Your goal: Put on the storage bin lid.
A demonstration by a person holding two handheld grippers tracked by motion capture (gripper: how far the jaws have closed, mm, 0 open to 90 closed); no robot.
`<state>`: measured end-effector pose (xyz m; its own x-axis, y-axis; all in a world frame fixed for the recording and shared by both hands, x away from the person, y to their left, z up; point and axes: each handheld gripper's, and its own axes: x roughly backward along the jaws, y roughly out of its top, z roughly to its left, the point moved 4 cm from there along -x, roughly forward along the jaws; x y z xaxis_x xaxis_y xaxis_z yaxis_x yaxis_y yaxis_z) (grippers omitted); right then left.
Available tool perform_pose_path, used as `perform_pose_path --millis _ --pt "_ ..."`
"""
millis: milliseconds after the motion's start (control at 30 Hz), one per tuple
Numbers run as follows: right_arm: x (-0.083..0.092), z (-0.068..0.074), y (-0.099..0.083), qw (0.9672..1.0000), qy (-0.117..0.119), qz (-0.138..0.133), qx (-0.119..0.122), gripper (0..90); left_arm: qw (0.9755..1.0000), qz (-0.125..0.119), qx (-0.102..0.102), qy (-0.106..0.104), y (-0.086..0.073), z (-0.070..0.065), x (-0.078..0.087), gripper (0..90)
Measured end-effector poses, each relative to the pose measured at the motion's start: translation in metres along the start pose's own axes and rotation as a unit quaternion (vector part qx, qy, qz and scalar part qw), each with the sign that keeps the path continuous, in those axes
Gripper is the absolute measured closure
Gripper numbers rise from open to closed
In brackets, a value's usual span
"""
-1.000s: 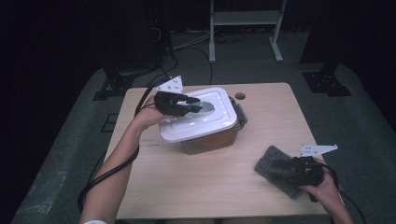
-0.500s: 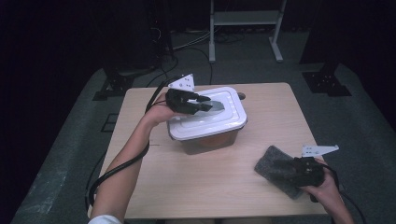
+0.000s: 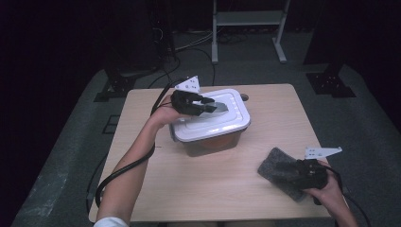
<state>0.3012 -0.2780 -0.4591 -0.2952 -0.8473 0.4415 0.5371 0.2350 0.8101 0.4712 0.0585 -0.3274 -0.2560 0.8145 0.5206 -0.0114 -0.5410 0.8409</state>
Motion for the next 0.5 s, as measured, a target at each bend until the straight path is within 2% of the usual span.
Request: perform_pose_path --millis 133,333,500 --pt "0.000 0.000 0.000 1.0000 0.001 0.000 -0.001 28.9 1.0000 0.000 0.009 0.003 -0.003 0.002 -0.004 66.7" --pt "0.000 0.000 0.000 1.0000 0.001 0.000 0.000 28.9 0.9999 0.013 0.004 0.003 -0.007 0.002 -0.010 66.7" --pt "0.000 0.001 0.000 1.0000 0.002 0.001 0.001 28.9 0.9999 0.014 0.006 0.007 -0.009 0.004 -0.012 66.7"
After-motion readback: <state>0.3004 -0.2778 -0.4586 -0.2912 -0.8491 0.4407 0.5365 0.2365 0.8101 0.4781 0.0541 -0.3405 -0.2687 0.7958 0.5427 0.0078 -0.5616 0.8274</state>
